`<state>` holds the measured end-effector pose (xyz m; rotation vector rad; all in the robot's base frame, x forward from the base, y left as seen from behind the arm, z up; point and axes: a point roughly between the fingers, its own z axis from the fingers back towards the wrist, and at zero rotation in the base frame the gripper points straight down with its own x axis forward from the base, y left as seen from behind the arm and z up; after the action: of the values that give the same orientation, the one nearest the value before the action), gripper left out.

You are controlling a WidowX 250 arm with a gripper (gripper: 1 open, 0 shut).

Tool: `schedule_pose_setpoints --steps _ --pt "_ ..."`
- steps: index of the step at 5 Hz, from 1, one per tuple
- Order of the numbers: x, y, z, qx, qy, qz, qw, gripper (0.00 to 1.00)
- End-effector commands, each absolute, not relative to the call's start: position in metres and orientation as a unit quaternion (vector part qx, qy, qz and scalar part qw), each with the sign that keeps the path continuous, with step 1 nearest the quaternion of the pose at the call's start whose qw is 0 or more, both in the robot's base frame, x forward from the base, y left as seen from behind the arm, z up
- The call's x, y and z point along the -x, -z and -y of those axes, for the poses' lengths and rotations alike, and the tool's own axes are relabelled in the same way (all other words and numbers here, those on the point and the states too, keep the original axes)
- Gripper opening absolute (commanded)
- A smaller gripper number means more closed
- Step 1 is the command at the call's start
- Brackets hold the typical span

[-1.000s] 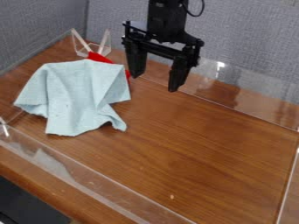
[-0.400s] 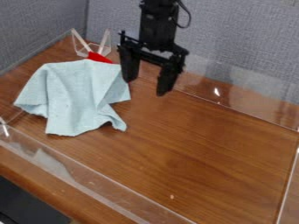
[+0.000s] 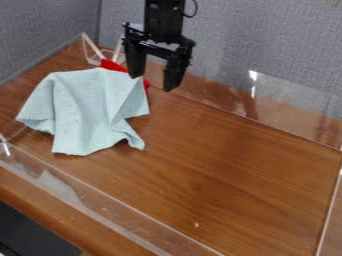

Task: Move the red object to the right of cloth

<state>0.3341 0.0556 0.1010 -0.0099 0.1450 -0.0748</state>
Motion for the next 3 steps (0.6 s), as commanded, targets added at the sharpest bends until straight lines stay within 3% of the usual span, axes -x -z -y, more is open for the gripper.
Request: schedule_pose_setpoints --steps 1,3 --pt "-0.349 -0.113 -0.062 -0.002 0.038 -0.044 0.998 1.00" --pt "-0.368 -0.100 -0.079 -0.007 0.027 -0.048 0.998 1.00"
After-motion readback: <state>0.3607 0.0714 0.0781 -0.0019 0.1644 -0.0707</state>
